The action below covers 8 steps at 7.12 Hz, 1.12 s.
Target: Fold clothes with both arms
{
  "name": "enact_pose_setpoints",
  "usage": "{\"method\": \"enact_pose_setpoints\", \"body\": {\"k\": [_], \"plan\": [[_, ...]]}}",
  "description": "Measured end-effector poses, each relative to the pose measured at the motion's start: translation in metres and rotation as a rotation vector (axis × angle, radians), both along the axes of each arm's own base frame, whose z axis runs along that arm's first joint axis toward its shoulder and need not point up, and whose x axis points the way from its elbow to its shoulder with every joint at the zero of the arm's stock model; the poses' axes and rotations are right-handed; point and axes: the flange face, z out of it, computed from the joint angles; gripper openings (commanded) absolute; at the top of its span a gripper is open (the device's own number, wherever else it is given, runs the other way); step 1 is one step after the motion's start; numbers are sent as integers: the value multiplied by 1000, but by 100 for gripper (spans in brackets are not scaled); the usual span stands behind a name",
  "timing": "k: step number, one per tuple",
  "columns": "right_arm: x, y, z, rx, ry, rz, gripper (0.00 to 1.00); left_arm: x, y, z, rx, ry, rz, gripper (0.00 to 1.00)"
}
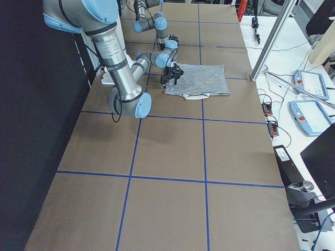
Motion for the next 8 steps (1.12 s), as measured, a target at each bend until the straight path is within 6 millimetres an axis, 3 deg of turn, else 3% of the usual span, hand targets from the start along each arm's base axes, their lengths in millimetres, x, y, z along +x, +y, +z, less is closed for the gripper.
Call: {"method": "enact_pose_setpoints", "body": {"k": [1,2,3,8], "plan": [[-1,2,2,2,6,-1,90,0,0,0,0,0,0,0],[-2,2,3,4,7,-2,31,0,0,0,0,1,0,0],[-2,3,3,3,9,-1,0,0,0,0,0,1,0,0],[-3,3,-2,7,2,-4,0,0,0,-1,-1,2,-1,0]]}}
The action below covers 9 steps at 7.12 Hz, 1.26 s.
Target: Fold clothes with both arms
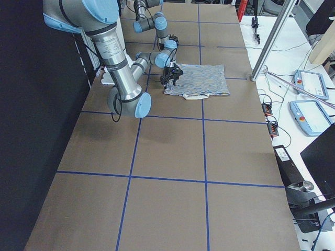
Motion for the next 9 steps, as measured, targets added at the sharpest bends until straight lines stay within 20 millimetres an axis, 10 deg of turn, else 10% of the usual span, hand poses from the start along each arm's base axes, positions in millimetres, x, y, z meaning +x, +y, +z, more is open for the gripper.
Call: {"method": "enact_pose_setpoints", "body": {"k": [9], "plan": [[5,-5,-18,39,-29,-1,0,0,-1,0,2,-1,0,0]]}}
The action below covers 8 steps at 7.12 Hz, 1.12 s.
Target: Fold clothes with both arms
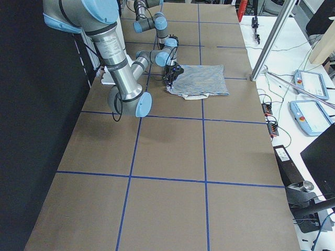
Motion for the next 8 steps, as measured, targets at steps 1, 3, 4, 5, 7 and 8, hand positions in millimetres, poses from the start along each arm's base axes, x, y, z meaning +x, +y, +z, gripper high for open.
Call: {"method": "enact_pose_setpoints", "body": {"k": [1,3,4,5,7,8], "plan": [[5,1,-7,16,-14,-2,0,0,0,-2,0,3,1,0],[25,9,-14,33,-50,-9,0,-9,7,-11,6,29,8,0],[33,21,-16,41,-67,-21,0,-16,19,-17,10,47,20,0],[33,39,-19,50,-83,-44,0,-23,38,-21,12,59,45,0],[30,75,-32,62,-120,-94,0,-38,74,-35,9,66,100,0],[29,81,-36,69,-131,-108,0,-43,83,-40,4,70,118,0]]}}
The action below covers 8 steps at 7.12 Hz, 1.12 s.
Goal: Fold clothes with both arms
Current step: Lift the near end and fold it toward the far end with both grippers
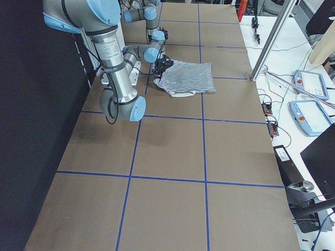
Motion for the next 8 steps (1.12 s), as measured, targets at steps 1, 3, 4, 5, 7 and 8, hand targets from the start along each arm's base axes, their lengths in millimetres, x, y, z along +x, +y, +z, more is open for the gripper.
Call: {"method": "enact_pose_setpoints", "body": {"k": [1,3,4,5,7,8], "plan": [[0,-2,-3,32,-10,-10,0,-5,-3,-3,-6,3,-1,0],[10,-27,-7,125,-33,-5,0,-23,-41,-3,-10,10,-61,0],[12,-45,-2,156,-35,5,0,-23,-59,2,-12,13,-88,0],[8,-59,5,175,-46,12,0,-17,-68,9,-16,19,-103,0],[7,-83,10,195,-72,42,0,-14,-87,16,-28,37,-143,0],[10,-98,6,201,-75,62,0,-22,-105,17,-28,38,-176,0]]}}
